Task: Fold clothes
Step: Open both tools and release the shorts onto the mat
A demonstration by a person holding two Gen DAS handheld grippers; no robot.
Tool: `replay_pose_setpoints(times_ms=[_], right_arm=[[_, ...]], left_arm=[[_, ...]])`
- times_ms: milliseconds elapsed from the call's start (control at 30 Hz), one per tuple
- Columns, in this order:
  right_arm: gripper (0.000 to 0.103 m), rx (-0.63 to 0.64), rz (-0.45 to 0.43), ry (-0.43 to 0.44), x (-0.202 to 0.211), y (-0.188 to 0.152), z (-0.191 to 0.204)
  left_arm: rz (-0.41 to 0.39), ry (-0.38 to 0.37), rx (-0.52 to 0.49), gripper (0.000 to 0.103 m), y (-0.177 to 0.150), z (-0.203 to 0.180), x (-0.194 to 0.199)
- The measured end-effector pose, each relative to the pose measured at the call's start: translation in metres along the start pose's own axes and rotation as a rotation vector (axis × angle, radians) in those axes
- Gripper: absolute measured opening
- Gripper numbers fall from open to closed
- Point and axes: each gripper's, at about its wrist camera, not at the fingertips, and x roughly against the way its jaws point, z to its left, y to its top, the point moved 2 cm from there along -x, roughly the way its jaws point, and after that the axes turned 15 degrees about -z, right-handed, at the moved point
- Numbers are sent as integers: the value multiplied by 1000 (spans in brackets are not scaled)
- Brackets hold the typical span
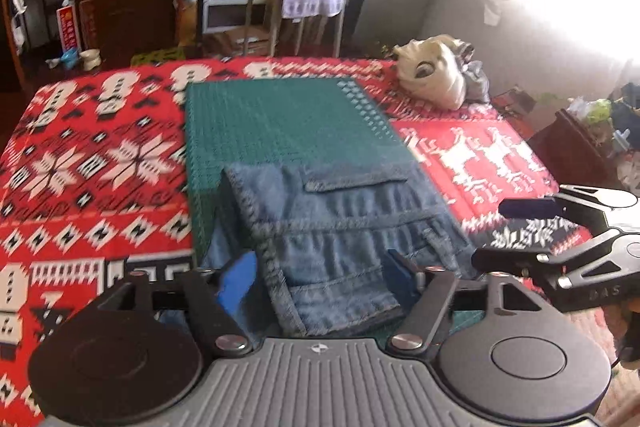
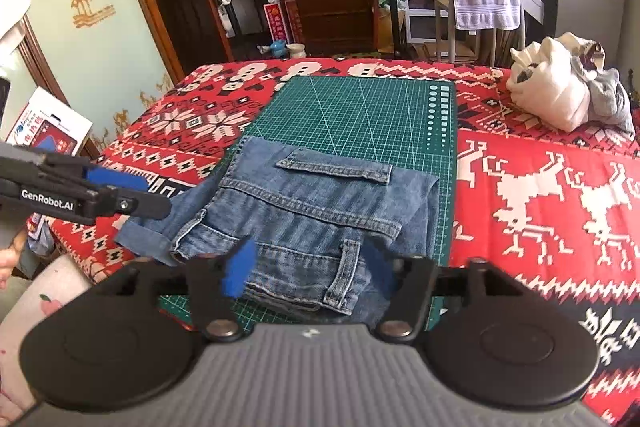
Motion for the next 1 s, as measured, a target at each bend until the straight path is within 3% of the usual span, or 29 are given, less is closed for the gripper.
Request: replay_pose_setpoints(times_ms=[100,300,400,533,733,867,1000], right_arm=[[102,20,-11,0,0,12,-1],[102,61,14,-31,-18,22,-10],[102,76,32,-65,-33,21,-14],[103,109,73,-94,-58,15,-18],[103,49,93,-89,-84,28,-32],[102,42,220,-82,-110,47,-38],[102,36,333,-83,-126,74,-36]], left_arm=[[-42,28,-7,86,5,-3,-9],[-52,111,-76,86,5,-6,-35],[-28,93,-127,86,1,-6,-51],[-27,28,-121,87,0,0,-66],[-85,103,-260,87,25,4,-84],[-87,61,-381,87,46,5,-92],[-62,51,-440,87,59,5,-87]])
